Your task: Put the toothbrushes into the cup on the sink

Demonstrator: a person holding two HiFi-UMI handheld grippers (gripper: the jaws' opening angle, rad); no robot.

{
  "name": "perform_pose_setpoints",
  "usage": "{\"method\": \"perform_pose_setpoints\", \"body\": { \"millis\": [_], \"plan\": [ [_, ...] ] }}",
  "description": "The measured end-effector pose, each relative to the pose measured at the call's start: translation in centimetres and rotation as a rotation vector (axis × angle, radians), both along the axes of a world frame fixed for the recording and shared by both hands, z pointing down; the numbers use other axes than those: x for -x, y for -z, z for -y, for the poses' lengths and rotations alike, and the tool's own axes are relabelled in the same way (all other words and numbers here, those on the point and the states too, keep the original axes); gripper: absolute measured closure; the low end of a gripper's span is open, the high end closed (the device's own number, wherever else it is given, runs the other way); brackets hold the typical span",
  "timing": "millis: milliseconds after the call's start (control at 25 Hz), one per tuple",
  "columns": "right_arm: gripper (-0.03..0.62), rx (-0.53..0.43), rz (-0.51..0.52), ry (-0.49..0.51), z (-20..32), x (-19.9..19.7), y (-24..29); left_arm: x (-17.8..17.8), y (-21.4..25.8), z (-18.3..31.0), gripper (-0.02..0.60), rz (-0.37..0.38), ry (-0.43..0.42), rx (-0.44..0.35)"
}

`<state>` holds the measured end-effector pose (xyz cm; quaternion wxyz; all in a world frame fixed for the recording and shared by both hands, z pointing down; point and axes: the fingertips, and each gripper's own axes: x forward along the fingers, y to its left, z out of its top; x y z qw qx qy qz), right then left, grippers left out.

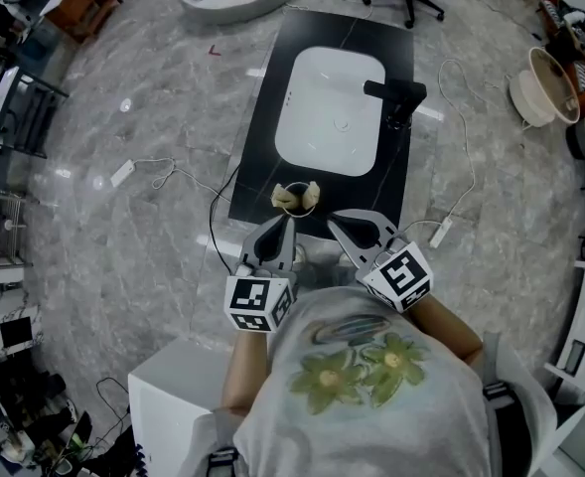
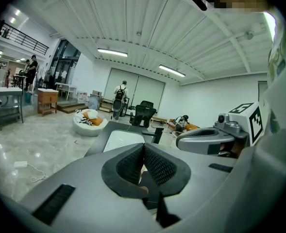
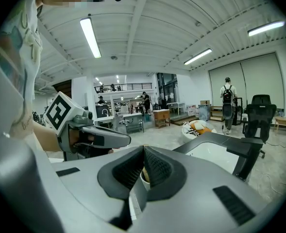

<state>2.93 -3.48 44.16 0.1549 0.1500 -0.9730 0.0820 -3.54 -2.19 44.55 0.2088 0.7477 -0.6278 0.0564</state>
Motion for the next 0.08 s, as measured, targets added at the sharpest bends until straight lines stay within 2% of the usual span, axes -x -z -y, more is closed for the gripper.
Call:
{"method": "perform_pose_setpoints", "body": {
  "millis": [80],
  "plan": [
    [0.553,0.002,-0.006,0.004,-0.12,-0.05,-0.20,0.00,-0.17,-0.10,0.563,0.000,0.002,0.003]
  ]
}}
